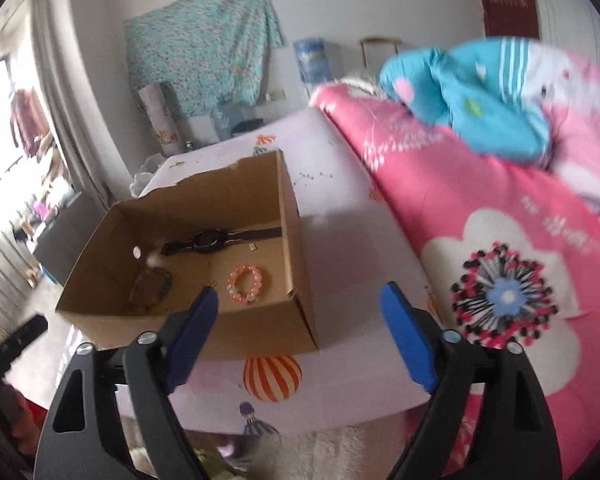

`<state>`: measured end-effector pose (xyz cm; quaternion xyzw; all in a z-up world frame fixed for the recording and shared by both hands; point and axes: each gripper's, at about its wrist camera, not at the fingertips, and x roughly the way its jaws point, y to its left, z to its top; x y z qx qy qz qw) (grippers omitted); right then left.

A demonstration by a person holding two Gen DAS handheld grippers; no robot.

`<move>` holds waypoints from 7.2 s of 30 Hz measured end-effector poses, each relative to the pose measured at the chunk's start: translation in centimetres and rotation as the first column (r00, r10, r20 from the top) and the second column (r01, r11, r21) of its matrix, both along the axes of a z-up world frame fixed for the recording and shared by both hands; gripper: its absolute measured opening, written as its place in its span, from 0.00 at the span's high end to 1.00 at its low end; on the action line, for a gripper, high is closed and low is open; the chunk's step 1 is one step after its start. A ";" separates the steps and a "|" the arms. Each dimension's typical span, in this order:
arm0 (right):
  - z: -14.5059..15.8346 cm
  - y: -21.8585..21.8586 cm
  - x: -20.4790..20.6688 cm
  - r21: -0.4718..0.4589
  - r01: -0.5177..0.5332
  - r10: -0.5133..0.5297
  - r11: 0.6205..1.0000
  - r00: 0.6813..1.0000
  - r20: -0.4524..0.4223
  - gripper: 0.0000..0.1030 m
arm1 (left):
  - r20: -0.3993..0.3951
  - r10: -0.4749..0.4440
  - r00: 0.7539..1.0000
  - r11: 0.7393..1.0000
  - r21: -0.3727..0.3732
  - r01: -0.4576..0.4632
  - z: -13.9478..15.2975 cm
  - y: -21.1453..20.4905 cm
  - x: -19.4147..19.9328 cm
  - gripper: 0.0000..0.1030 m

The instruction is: Organize jewelry

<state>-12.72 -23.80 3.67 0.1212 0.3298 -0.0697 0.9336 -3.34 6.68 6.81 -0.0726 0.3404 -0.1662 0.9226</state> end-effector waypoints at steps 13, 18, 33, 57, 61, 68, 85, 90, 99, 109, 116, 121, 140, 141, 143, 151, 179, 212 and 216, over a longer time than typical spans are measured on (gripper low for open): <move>-0.5 5.5 -1.1 0.030 -0.166 0.168 0.986 0.982 -0.090 0.10 | -0.015 0.052 0.999 0.989 0.136 -0.049 0.4 -2.5 -0.7 0.08; -0.4 6.7 -0.5 -0.015 -0.158 0.156 0.987 0.982 -0.106 0.07 | -0.021 0.085 0.996 0.973 0.215 -0.079 0.1 -2.7 -0.8 0.08; -2.3 7.5 1.2 -0.044 -0.160 0.147 0.986 0.966 -0.213 0.07 | -0.190 0.110 0.976 0.958 0.283 -0.053 -2.7 -4.0 0.9 0.08; -2.4 7.9 2.9 -0.037 -0.144 0.129 0.989 0.956 -0.263 0.07 | -0.242 0.115 0.964 0.963 0.267 -0.048 -3.3 -3.8 1.6 0.08; -2.4 7.8 2.8 -0.039 -0.142 0.127 0.989 0.957 -0.262 0.07 | -0.247 0.117 0.962 0.963 0.265 -0.049 -3.4 -3.7 1.6 0.08; -2.4 7.7 2.8 -0.032 -0.136 0.123 0.990 0.957 -0.264 0.07 | -0.259 0.124 0.958 0.962 0.270 -0.052 -3.6 -3.7 1.7 0.08; -2.8 7.6 2.8 -0.031 -0.137 0.123 0.990 0.953 -0.275 0.07 | -0.270 0.116 0.956 0.962 0.270 -0.040 -3.6 -4.0 1.7 0.08; -3.0 7.6 2.9 -0.023 -0.137 0.125 0.990 0.952 -0.280 0.07 | -0.278 0.119 0.953 0.962 0.271 -0.041 -3.6 -3.9 1.8 0.08; -3.2 7.7 2.9 -0.028 -0.143 0.130 0.989 0.951 -0.282 0.07 | -0.276 0.123 0.953 0.958 0.284 -0.042 -3.5 -3.9 1.9 0.08; -3.4 7.5 3.0 -0.023 -0.138 0.126 0.990 0.949 -0.288 0.07 | -0.284 0.124 0.951 0.955 0.293 -0.037 -3.6 -4.2 2.0 0.08; -3.6 7.5 3.0 -0.020 -0.139 0.127 0.990 0.948 -0.291 0.07 | -0.287 0.127 0.950 0.955 0.293 -0.039 -3.7 -4.2 2.0 0.08; -3.6 7.5 3.0 -0.019 -0.138 0.127 0.990 0.948 -0.292 0.07 | -0.288 0.128 0.949 0.955 0.295 -0.040 -3.8 -4.2 2.0 0.08; -3.8 7.5 3.1 -0.016 -0.137 0.127 0.990 0.946 -0.297 0.07 | -0.293 0.129 0.947 0.954 0.296 -0.038 -4.0 -4.3 2.0 0.08; -3.8 7.5 3.1 -0.017 -0.138 0.127 0.990 0.946 -0.297 0.07 | -0.293 0.129 0.947 0.954 0.296 -0.038 -4.0 -4.3 2.0 0.08; -3.8 7.5 3.0 -0.018 -0.137 0.125 0.990 0.946 -0.297 0.07 | -0.294 0.129 0.947 0.955 0.296 -0.038 -4.0 -4.3 2.0 0.08; -3.7 7.5 3.1 -0.015 -0.137 0.126 0.991 0.946 -0.299 0.07 | -0.294 0.129 0.947 0.954 0.296 -0.038 -4.0 -4.3 2.0 0.08; -3.8 7.3 3.2 -0.013 -0.138 0.128 0.990 0.944 -0.303 0.07 | -0.296 0.131 0.946 0.953 0.299 -0.039 -4.0 -4.3 1.9 0.08; -4.0 7.3 3.5 -0.012 -0.144 0.133 0.990 0.943 -0.305 0.07 | -0.298 0.138 0.945 0.952 0.302 -0.043 -4.1 -4.3 2.0 0.08; -4.0 7.4 3.5 -0.010 -0.143 0.133 0.990 0.943 -0.305 0.07 | -0.299 0.138 0.944 0.952 0.302 -0.043 -4.1 -4.3 2.0 0.08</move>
